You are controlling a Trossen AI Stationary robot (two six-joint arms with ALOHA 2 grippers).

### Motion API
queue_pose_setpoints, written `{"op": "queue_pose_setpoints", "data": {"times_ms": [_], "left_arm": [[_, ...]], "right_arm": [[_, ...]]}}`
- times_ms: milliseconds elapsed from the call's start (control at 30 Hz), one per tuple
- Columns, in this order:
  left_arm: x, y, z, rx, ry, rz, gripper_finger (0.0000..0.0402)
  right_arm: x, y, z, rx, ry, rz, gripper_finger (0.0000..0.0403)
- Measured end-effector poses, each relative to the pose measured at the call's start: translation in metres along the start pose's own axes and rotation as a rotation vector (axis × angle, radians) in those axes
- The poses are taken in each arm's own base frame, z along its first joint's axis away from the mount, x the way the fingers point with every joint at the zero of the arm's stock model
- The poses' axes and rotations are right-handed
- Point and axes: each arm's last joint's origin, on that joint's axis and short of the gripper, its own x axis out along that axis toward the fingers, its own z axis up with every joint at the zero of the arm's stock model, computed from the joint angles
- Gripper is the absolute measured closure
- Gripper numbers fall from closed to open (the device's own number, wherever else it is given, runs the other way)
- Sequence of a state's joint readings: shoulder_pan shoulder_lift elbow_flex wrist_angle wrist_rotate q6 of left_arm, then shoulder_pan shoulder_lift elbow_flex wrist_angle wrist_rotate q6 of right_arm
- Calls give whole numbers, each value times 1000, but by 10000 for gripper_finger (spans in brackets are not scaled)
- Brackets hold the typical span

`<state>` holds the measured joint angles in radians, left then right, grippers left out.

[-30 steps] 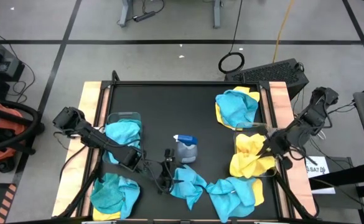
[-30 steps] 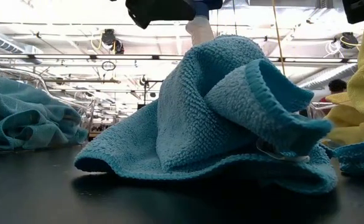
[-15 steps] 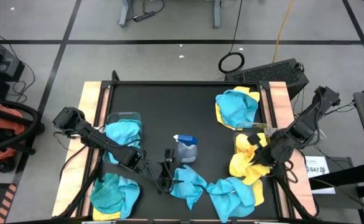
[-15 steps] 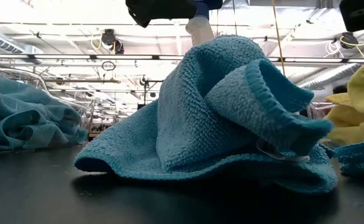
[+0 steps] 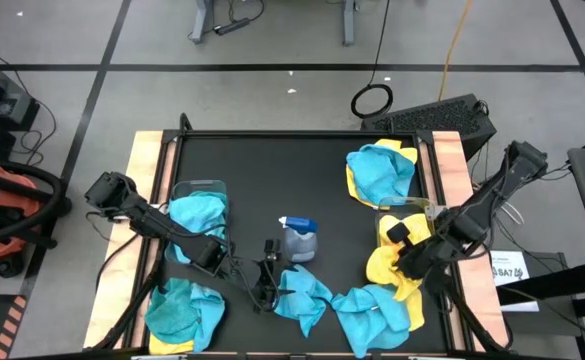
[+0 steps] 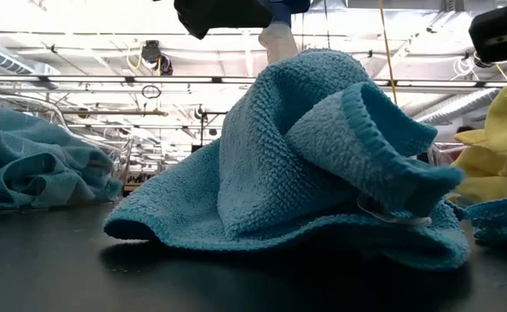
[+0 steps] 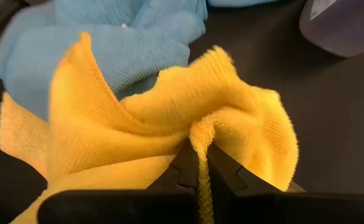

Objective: Sort microfiber towel by color & place in baskets
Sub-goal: Put the yellow microfiber cloth into the right transparent bin

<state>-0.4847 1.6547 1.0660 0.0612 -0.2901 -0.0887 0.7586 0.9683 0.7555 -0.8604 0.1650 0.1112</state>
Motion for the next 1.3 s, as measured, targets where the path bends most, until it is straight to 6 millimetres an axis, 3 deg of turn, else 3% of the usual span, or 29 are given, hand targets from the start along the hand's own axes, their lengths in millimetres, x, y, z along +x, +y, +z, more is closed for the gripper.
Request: {"op": "queue_pose_setpoints", "data": {"times_ms": [267, 867, 1100, 1300], "left_arm": [[0, 0, 0, 18, 1, 1, 150], [0, 0, 0, 36, 2, 4, 150], [0, 0, 0, 45, 3, 3, 150], [0, 0, -3, 51, 27, 5, 150]], "right_arm": [[17, 3, 3, -14, 85, -10, 396], [44, 8, 5, -33, 222, -42, 312], [44, 7, 6, -30, 232, -54, 288], [29, 4, 7, 35, 320, -121, 279]]}}
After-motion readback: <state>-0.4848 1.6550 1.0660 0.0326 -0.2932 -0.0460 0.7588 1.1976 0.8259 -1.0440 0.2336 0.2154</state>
